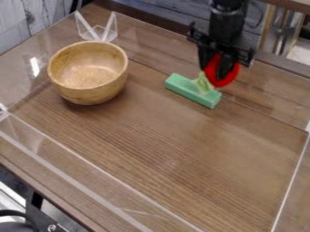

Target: Move the red fruit to the right

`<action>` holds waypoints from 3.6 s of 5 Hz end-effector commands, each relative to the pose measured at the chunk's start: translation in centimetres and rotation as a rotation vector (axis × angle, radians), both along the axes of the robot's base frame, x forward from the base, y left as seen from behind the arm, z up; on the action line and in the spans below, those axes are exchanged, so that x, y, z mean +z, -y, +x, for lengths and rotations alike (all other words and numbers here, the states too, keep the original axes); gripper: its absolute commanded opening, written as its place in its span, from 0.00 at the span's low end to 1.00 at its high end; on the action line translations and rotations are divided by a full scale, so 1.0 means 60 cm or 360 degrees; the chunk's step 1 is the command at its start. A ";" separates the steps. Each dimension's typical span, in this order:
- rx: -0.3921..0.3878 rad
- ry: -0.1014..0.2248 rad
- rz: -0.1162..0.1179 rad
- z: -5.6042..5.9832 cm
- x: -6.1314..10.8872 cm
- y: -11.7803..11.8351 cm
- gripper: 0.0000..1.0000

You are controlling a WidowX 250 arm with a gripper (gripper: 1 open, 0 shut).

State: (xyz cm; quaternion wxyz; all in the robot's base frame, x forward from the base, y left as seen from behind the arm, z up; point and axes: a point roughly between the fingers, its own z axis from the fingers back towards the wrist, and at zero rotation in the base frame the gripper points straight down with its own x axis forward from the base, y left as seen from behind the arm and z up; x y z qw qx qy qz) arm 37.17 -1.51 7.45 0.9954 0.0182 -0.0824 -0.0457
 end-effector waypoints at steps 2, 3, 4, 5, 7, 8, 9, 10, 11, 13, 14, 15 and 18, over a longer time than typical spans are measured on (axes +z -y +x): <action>0.0178 0.0054 0.0018 0.004 -0.020 -0.012 0.00; 0.0267 0.0066 0.0023 0.001 -0.022 -0.021 0.00; 0.0260 0.0082 0.0024 -0.001 -0.017 -0.022 0.00; 0.0253 0.0099 0.0025 -0.001 -0.010 -0.022 0.00; 0.0144 0.0130 0.0025 0.001 -0.001 -0.022 0.00; 0.0089 0.0145 0.0027 0.003 0.004 -0.022 0.00; 0.0046 0.0163 0.0028 0.004 0.022 -0.025 0.00; 0.0001 0.0186 0.0027 0.007 0.041 -0.028 0.00; -0.0030 0.0200 0.0031 0.011 0.053 -0.024 0.00; 0.0079 0.0193 0.0053 0.009 0.044 -0.024 0.00; 0.0212 0.0175 0.0070 0.005 0.025 -0.030 0.00; 0.0162 0.0167 0.0077 0.002 0.019 -0.031 0.00; 0.0200 0.0347 0.0038 -0.035 0.101 0.021 0.00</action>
